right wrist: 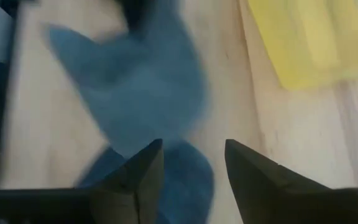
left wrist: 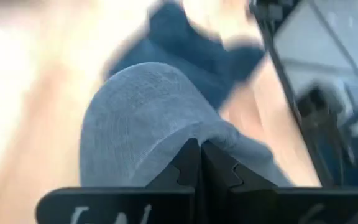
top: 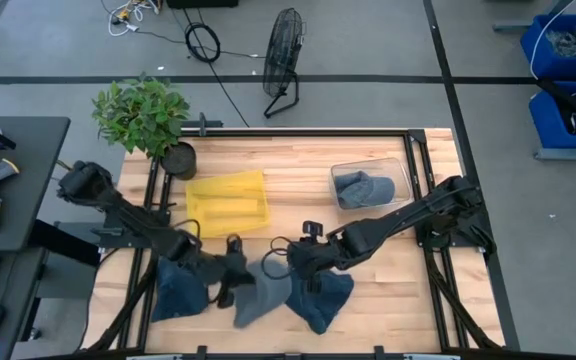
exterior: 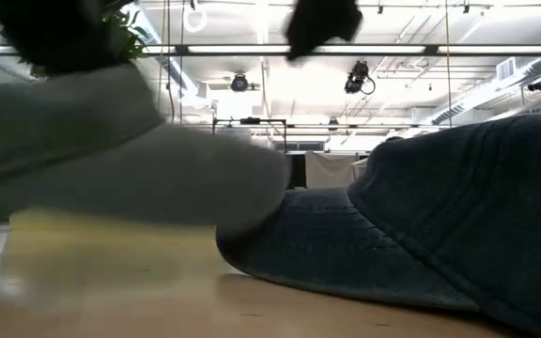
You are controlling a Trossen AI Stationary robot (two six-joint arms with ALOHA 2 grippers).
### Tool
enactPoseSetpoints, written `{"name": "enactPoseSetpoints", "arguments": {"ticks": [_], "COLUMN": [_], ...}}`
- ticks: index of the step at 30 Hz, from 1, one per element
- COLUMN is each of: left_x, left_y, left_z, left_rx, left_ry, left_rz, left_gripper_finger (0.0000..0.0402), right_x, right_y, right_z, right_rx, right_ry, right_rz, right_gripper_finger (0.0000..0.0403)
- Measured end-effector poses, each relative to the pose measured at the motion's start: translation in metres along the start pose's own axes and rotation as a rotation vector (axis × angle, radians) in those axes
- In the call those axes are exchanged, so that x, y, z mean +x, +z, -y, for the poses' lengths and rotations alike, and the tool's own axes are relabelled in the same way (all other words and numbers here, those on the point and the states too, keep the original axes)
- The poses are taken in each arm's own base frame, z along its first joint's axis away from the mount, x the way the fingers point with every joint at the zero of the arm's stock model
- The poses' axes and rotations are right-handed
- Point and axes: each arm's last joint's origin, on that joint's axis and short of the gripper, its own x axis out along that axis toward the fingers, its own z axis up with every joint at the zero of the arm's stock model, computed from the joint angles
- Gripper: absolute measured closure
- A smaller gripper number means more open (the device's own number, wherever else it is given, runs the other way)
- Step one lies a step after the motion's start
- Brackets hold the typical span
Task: Pick & Place hat
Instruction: Put the gray cap into the transparent bin
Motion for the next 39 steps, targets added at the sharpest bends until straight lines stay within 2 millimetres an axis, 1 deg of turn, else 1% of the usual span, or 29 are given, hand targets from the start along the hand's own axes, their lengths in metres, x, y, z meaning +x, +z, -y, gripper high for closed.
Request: {"name": "enactPoseSetpoints", "arguments": {"ticks": [3, 7, 10, 13, 19, 21, 26, 31, 39], "left_x": [-0.012, -0.026, -0.027, -0.024, -0.019, -0.019, -0.022, -0.022, -0.022], "left_y": [0.022, 0.047, 0.060, 0.073, 0.086, 0.092, 0.101, 0.101, 0.100], "left_z": [-0.011, -0.022, -0.034, -0.046, -0.063, -0.065, -0.061, -0.061, -0.062], "left_rx": [-0.008, 0.076, 0.089, 0.060, 0.071, 0.090, 0.181, 0.204, 0.256], "left_ry": [0.038, 0.164, 0.284, 0.349, 0.414, 0.424, 0.429, 0.438, 0.447], "left_rz": [0.103, 0.223, 0.270, 0.304, 0.332, 0.350, 0.360, 0.348, 0.327], "left_gripper_finger": [0.0397, 0.0397, 0.0397, 0.0397, 0.0397, 0.0397, 0.0396, 0.0396, 0.0395], "right_x": [-0.016, -0.032, -0.038, -0.038, -0.026, -0.022, -0.011, -0.012, -0.013], "right_y": [0.016, 0.033, 0.040, 0.044, 0.047, 0.047, 0.039, 0.034, 0.026], "right_z": [-0.003, -0.003, 0.002, 0.013, 0.037, 0.046, 0.061, 0.067, 0.069], "right_rx": [-0.059, -0.156, -0.170, -0.147, -0.087, -0.078, -0.145, -0.122, -0.117], "right_ry": [0.008, -0.099, -0.223, -0.307, -0.371, -0.388, -0.440, -0.525, -0.551], "right_rz": [0.069, 0.167, 0.214, 0.231, 0.230, 0.222, 0.133, 0.098, 0.020], "right_gripper_finger": [0.0242, 0.0253, 0.0254, 0.0254, 0.0254, 0.0254, 0.0254, 0.0254, 0.0257]}}
